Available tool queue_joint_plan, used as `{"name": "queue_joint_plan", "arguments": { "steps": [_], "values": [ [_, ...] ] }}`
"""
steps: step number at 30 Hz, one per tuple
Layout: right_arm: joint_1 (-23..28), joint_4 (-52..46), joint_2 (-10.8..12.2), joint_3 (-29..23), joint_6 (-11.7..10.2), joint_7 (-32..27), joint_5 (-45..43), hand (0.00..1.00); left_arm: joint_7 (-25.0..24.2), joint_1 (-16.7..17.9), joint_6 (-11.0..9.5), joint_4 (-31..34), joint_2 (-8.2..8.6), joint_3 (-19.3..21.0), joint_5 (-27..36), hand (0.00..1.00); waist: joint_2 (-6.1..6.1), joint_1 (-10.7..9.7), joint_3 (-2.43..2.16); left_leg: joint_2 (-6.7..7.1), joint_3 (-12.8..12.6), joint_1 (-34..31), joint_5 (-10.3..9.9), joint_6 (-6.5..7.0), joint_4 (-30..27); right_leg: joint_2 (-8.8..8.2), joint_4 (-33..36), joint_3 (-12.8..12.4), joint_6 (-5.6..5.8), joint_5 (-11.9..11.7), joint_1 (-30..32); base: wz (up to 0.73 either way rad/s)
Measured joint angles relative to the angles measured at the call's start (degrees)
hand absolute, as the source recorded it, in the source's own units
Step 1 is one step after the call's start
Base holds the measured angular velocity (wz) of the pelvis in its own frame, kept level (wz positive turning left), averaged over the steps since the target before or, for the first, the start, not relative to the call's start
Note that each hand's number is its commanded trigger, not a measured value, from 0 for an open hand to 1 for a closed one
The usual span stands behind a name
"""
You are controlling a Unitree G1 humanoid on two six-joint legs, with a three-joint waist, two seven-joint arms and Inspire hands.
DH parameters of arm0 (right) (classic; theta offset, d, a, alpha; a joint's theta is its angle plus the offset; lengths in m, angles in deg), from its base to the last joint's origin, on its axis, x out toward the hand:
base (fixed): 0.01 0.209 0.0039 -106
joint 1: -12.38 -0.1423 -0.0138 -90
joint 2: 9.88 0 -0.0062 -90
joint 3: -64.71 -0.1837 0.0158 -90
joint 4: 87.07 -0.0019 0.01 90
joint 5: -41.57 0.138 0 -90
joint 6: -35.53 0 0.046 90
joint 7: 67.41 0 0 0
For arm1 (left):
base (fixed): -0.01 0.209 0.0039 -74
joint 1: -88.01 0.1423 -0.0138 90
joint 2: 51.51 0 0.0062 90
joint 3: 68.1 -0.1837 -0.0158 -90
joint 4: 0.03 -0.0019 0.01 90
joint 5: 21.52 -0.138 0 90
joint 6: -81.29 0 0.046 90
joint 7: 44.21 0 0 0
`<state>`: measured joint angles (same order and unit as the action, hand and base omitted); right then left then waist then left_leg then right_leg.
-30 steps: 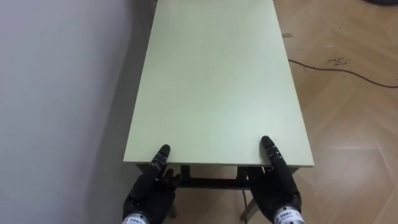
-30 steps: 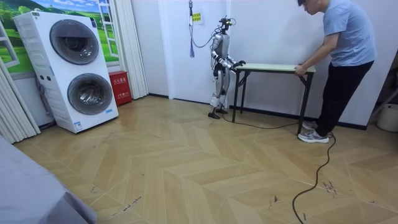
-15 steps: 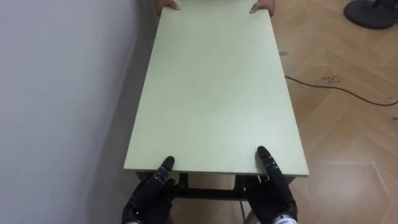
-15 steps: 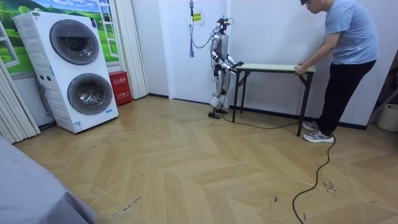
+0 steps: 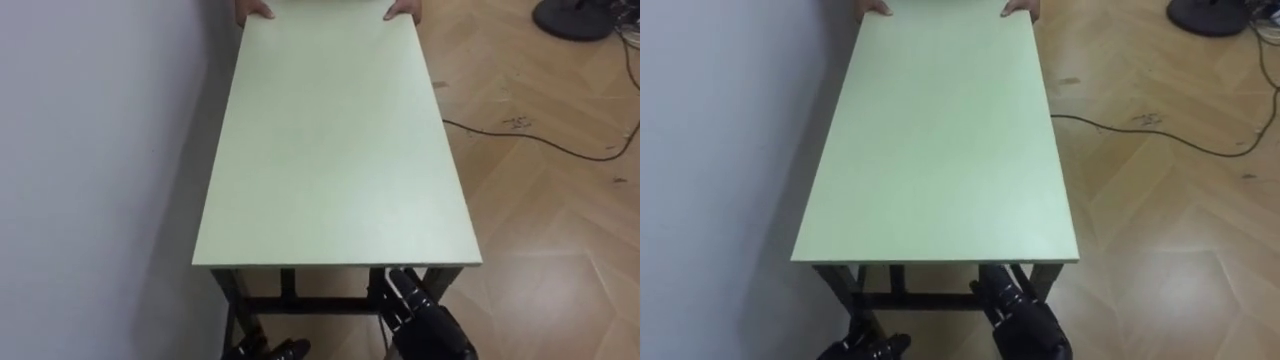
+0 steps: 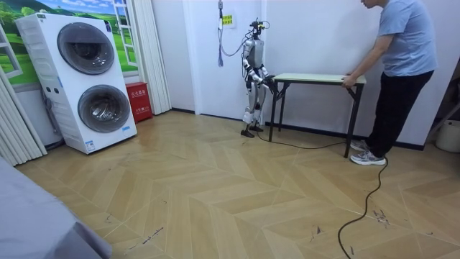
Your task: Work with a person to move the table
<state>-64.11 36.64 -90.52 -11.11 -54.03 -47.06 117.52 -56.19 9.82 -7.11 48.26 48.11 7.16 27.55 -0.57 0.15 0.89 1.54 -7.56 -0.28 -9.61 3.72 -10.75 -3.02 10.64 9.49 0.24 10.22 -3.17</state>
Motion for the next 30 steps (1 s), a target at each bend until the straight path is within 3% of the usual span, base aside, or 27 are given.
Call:
{"name": "queue_joint_plan", "arguments": {
  "steps": [5, 9, 12, 15, 17, 21, 30],
  "values": [
    [0.0, 3.1, -0.2, 0.0, 0.7, 0.9, -5.3, 0.0, 0.0, 0.0, 0.0, -1.0, -0.94, 0.0, -0.5, 0.0, -0.09, -0.1, -0.04, 0.06, 0.2, -0.1, -0.1, 0.11, 0.2, -0.03, 0.0, 0.1, 0.0, 0.0, -0.2, 0.01],
    [-0.8, 10.9, -0.4, -0.6, 0.9, 2.0, -9.9, 0.0, 0.1, 0.5, -0.3, -4.5, -2.1, 0.5, -0.9, 0.0, -0.23, -1.6, -0.07, 0.16, 1.2, -0.1, -0.1, 0.09, 0.2, -0.09, -0.1, 1.3, 0.01, 0.0, -0.7, 0.12],
    [-1.0, 14.9, -0.9, -1.4, 0.8, 2.0, -11.2, 0.0, 0.4, 0.8, -0.6, -5.8, -2.27, 1.0, -1.4, 0.0, -0.29, -1.3, -0.16, 0.15, 1.2, 0.0, -0.1, 0.09, 0.3, -0.08, -0.2, 1.6, 0.01, 0.0, -0.7, 0.01],
    [-1.0, 16.8, -1.7, -2.1, 0.9, 2.0, -10.9, 0.0, 0.8, 0.8, -0.7, -6.8, -2.38, 1.2, -1.3, 0.0, -0.27, -1.3, -0.56, 0.12, 1.1, 0.3, -0.1, 0.09, 0.4, -0.08, -0.2, 1.7, 0.01, 0.0, -0.7, -0.02],
    [-1.0, 17.7, -2.4, -2.6, 0.9, 2.1, -11.6, 0.0, 1.2, 0.8, -0.8, -7.4, -2.37, 1.7, -1.5, 0.0, -0.26, -1.2, -0.59, 0.08, 0.6, 0.8, -0.1, 0.08, 0.7, -0.08, -0.1, 1.6, 0.01, 0.0, -1.0, -0.08],
    [-1.0, 23.0, -2.3, -6.6, 0.7, 2.8, -14.9, 0.0, 1.6, 0.9, -0.8, -12.0, -2.38, 5.5, -3.0, 0.0, 0.14, -1.4, -0.79, 0.1, 0.3, 2.0, -0.2, 0.02, 1.2, -0.07, -0.9, 1.5, 0.01, 0.0, -2.2, -0.07],
    [-0.3, 32.2, -2.2, -11.7, 0.4, 0.1, -26.1, 0.0, 4.6, 3.7, -1.4, -17.2, -1.74, 10.9, -13.2, 0.0, 0.8, -1.5, -0.64, 0.1, 0.4, 2.1, -0.3, -0.01, 1.1, -0.04, -1.1, 1.6, 0.01, 0.0, -2.4, 0.0]
  ]
}}
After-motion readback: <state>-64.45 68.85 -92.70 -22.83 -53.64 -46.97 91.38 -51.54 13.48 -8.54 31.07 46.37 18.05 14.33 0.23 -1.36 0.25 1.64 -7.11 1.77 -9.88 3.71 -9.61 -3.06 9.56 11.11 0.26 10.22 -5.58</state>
